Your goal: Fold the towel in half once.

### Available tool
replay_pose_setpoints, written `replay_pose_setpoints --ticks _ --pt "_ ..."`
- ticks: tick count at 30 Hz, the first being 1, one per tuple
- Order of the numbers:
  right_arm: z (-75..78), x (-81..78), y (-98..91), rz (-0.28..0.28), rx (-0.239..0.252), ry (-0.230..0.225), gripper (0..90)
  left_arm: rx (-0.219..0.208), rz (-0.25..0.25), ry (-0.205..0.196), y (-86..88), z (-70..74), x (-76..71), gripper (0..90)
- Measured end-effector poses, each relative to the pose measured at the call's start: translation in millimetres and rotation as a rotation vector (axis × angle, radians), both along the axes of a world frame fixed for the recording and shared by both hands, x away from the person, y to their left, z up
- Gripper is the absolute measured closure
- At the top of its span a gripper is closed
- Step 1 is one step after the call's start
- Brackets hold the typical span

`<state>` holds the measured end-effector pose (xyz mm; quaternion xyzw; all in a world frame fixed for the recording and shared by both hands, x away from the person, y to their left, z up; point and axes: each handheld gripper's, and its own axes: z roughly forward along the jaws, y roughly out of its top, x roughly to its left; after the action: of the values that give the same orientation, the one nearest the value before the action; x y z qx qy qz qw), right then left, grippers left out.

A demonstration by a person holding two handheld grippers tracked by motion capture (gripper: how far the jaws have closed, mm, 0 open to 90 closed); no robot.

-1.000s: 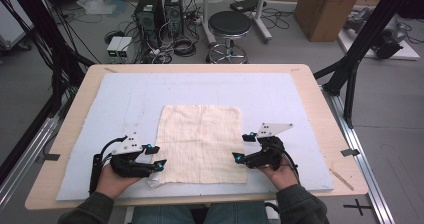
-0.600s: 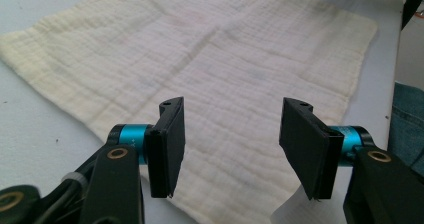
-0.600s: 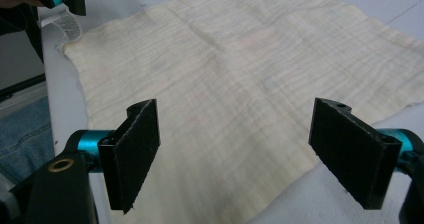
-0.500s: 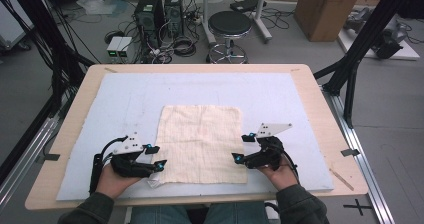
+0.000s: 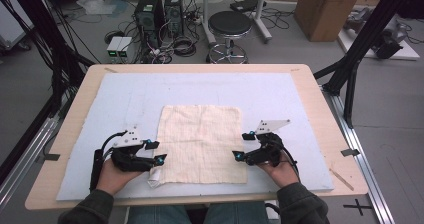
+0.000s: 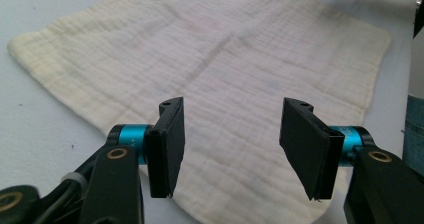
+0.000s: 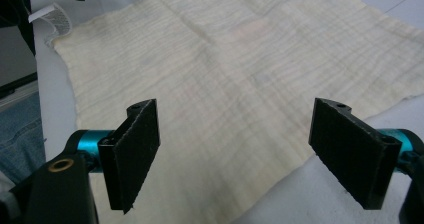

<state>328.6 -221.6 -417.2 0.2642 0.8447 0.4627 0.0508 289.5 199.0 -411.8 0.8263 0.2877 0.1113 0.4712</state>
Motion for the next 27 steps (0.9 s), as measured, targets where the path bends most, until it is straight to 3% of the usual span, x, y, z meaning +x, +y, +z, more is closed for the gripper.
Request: replay_pose_setpoints --ticks 4,7,16,18,27 --pt "0.9 9.4 -3.4 -0.006 0.006 0.029 19.6 -0.003 0.011 0.005 0.6 4.2 6.2 43.8" --pt "3.4 16.9 -5.8 -0.016 0.012 0.033 19.6 -0.029 0.026 0.012 1.2 6.4 10.9 43.8" --pt "8.8 40.5 -9.6 -0.051 0.018 0.054 19.7 -0.042 0.054 0.022 -1.4 12.2 32.6 43.3" --pt "8.6 46.2 -9.5 -0.052 0.01 0.049 19.8 -0.025 0.055 0.025 -1.8 13.1 37.8 43.3" --pt "21.2 71.4 -8.7 -0.078 -0.013 0.045 20.6 -0.049 0.099 0.036 -3.3 24.9 66.6 43.4"
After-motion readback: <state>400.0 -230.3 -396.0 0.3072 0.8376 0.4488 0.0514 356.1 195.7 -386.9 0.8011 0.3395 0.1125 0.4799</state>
